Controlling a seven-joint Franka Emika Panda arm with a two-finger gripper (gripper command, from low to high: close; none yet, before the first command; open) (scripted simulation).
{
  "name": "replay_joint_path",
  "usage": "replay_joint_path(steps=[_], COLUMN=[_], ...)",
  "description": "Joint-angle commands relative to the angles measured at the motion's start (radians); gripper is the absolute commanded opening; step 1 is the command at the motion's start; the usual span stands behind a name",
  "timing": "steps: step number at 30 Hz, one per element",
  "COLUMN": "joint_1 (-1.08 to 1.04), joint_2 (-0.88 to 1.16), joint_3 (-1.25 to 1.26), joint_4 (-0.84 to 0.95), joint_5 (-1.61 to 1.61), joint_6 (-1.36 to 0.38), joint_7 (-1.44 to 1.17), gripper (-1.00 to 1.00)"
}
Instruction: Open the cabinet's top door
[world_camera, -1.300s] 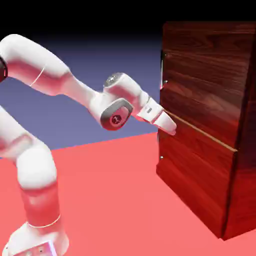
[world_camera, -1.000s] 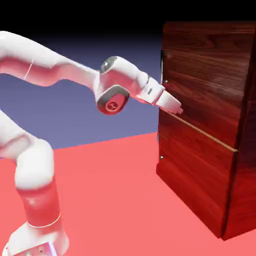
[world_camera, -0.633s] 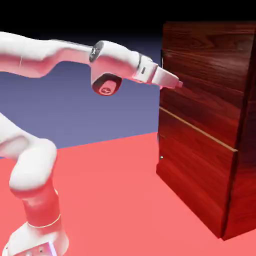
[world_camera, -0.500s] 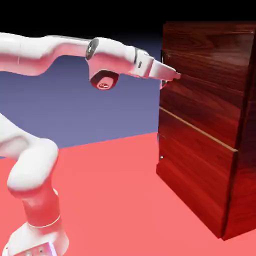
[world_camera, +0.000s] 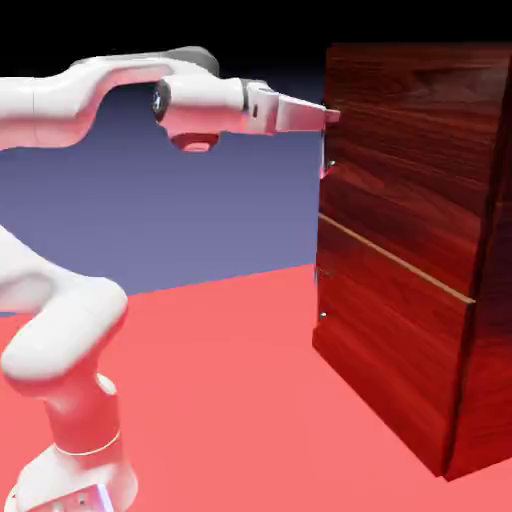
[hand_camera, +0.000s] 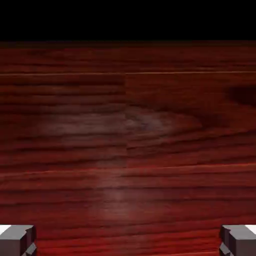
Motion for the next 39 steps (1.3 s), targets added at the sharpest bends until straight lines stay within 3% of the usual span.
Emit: replay_joint_path(steps=[1,19,25,26,39], joint_1=[-0.016,-0.296,-0.471,-0.471,-0.037], joint_2=[-0.007,-0.140,-0.109,-0.109,-0.138], joint_3=[0.020,0.367,0.454,0.454,0.156], joint_4=[0.011,0.213,0.334,0.334,-0.043], joint_5=[0.044,0.816,0.823,0.823,0.717], joint_6=[0.002,0.035,0.001,0.001,-0.229], joint_7=[-0.028,-0.520,-0.512,-0.512,-0.555], gripper=[0.00,0.00,0.00,-1.00,-1.00])
